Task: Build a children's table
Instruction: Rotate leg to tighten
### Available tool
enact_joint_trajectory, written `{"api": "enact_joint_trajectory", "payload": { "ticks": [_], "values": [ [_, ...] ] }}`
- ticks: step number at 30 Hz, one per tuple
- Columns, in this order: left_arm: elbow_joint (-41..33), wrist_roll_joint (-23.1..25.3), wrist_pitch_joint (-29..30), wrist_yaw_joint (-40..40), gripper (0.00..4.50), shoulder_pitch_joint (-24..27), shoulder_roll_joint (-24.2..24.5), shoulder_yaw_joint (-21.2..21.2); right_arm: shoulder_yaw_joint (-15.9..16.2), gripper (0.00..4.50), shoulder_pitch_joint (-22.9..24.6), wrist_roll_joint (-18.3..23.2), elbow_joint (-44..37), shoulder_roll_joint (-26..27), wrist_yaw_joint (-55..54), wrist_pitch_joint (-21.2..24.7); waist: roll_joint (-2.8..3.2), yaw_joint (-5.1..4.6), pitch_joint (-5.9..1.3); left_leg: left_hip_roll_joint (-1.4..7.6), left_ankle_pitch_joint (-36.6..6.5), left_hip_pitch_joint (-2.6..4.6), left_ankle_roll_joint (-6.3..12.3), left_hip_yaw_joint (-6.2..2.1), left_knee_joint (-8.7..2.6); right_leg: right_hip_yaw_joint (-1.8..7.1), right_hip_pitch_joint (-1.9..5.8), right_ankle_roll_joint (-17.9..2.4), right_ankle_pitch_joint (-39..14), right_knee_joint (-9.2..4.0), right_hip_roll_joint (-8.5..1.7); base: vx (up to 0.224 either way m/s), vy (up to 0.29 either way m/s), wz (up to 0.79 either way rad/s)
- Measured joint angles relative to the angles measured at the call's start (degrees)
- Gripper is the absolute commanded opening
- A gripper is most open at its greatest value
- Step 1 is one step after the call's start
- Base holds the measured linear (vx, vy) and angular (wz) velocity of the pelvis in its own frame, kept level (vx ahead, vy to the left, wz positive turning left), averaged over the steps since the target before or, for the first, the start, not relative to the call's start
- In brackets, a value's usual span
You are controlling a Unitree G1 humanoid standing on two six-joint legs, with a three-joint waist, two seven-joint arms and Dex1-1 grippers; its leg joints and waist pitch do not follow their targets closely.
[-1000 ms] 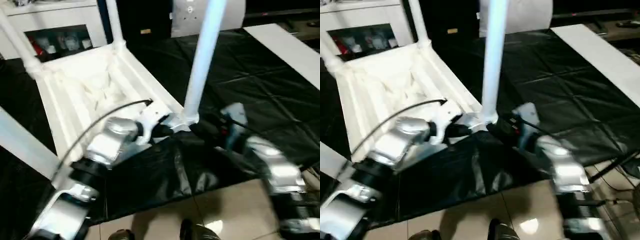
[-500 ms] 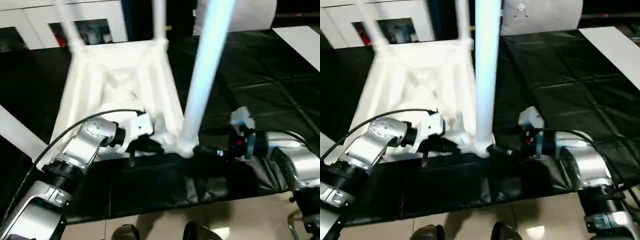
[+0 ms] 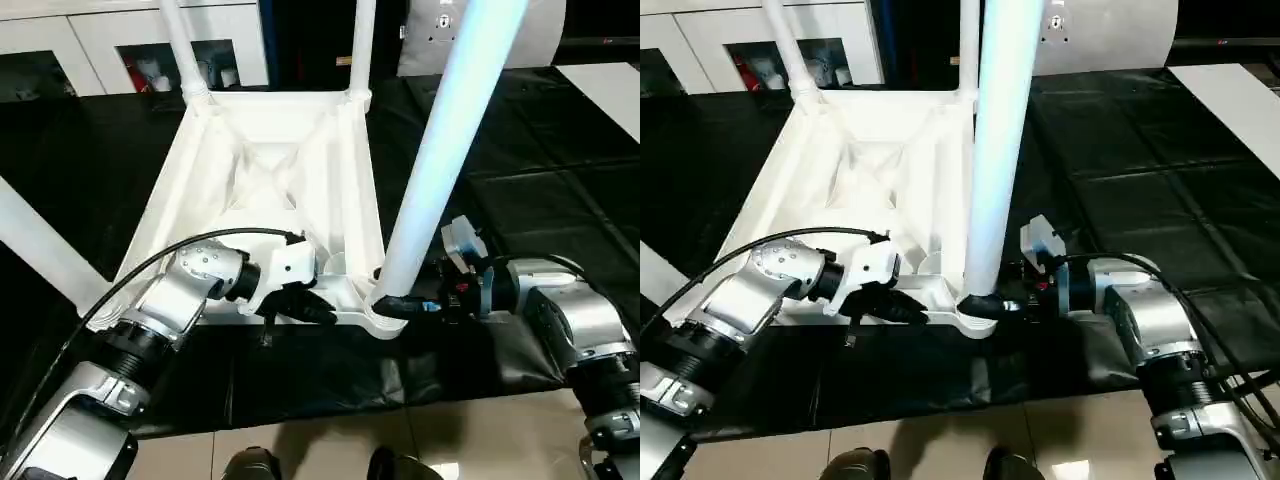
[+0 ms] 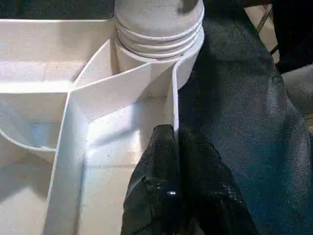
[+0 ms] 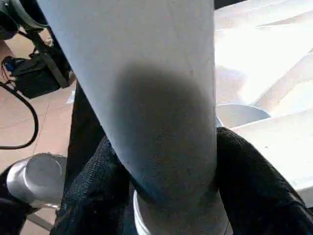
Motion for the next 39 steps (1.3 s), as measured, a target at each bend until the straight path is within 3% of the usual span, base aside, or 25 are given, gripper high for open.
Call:
{"api": "enact_joint_trajectory", "payload": {
  "ticks": [5,8,13,15,17,19,24,29,33,36,39],
  "values": [
    [-0.76,-0.39,2.77,0.62,0.0,0.17,-0.55,0.38,-1.41,2.14,2.04,0.52,-3.18,1.43,-2.86,2.71,-0.03,-0.05,-0.02,0.01,0.0,0.0,0.0,0.0,-0.01,0.01,0.0,0.03,-0.02,0.03,0.0,0.0,0.0,0.0],
    [-0.59,0.01,7.42,4.68,0.0,0.19,-1.6,2.49,-3.04,2.14,3.13,-0.15,-5.18,4.55,-11.28,5.64,-0.03,-0.52,-0.02,0.03,0.06,0.06,-0.08,0.0,-0.02,0.05,0.13,0.36,-0.08,0.04,0.04,0.0,0.0,0.0],
    [1.27,2.09,17.45,19.62,0.0,-1.69,-8.5,6.66,-7.25,2.14,0.39,-6.98,-8.09,14.42,-37.72,14.95,-0.08,-3.71,-0.03,0.03,0.43,0.18,-1.15,-0.14,-0.04,-0.25,0.24,0.45,0.02,-0.4,0.04,-0.053,0.003,-0.07],
    [1.95,2.09,19.78,24.06,0.0,-2.22,-11.51,7.54,-8.08,2.14,-0.61,-9.03,-8.0,16.67,-44.14,16.26,-0.06,-4.61,-0.04,0.04,0.43,0.21,-1.14,-0.25,-0.12,-0.66,0.58,0.48,0.04,-1.02,0.07,0.0,0.0,0.0],
    [2.89,2.08,21.97,29.86,0.0,-2.44,-15.49,9.06,-9.28,2.14,-1.25,-11.19,-7.24,19.46,-51.1,16.26,0.01,-5.05,-0.08,0.19,0.42,0.46,-1.13,-0.39,-0.2,-1.41,1.22,0.52,0.06,-1.99,0.08,0.0,0.0,0.0],
    [2.95,1.94,23.01,32.47,0.0,-2.45,-16.95,9.32,-9.45,2.76,-1.34,-11.84,-6.49,20.53,-53.96,15.23,0.05,-5.06,-0.07,0.72,0.42,0.75,-1.12,-0.51,-0.39,-2.16,1.82,0.52,0.06,-2.99,0.07,0.0,0.0,0.0],
    [2.03,2.55,21.71,32.53,0.0,-1.96,-16.36,8.34,-10.69,3.12,-0.44,-10.58,-6.06,21.84,-53.68,12.5,-0.03,-5.42,-0.03,0.59,0.33,0.77,-0.9,-0.43,-0.4,-1.91,1.91,0.54,0.07,-3.24,-0.04,0.0,0.0,0.0],
    [0.29,2.84,19.33,30.21,0.0,-0.82,-14.39,7.16,-11.09,3.67,0.89,-7.77,-7.47,20.12,-48.42,12.56,-0.08,-5.01,-0.05,0.57,0.27,0.8,-0.84,-0.28,-0.5,-1.56,1.71,0.62,0.67,-2.67,-0.04,0.0,0.0,0.0],
    [-2.03,2.54,15.46,24.63,0.0,1.12,-10.02,5.84,-9.32,4.07,1.66,-6.23,-8.28,12.38,-38.91,13.26,-0.18,-4.08,-0.1,0.58,0.37,0.79,-0.7,-0.1,-0.81,-1.39,1.5,0.61,0.68,-1.84,0.05,0.009,-0.013,0.01],
    [-3.46,1.77,12.74,19.74,0.0,2.02,-7.3,4.78,-6.61,4.12,1.77,-6.13,-8.3,7.36,-30.76,12.55,-0.17,-3.05,-0.12,0.59,0.43,0.62,-0.61,-0.02,-1.07,-1.31,1.0,0.43,0.49,-1.37,0.08,0.0,0.0,0.0],
    [-4.52,0.73,9.5,13.62,0.0,3.2,-4.61,3.54,-4.31,4.12,2.24,-6.62,-8.22,2.5,-23.39,8.64,-0.19,-1.68,-0.14,0.58,0.4,0.42,-0.63,-0.01,-0.96,-1.25,0.65,0.06,0.26,-0.77,0.04,0.0,0.0,0.0]
  ]
}}
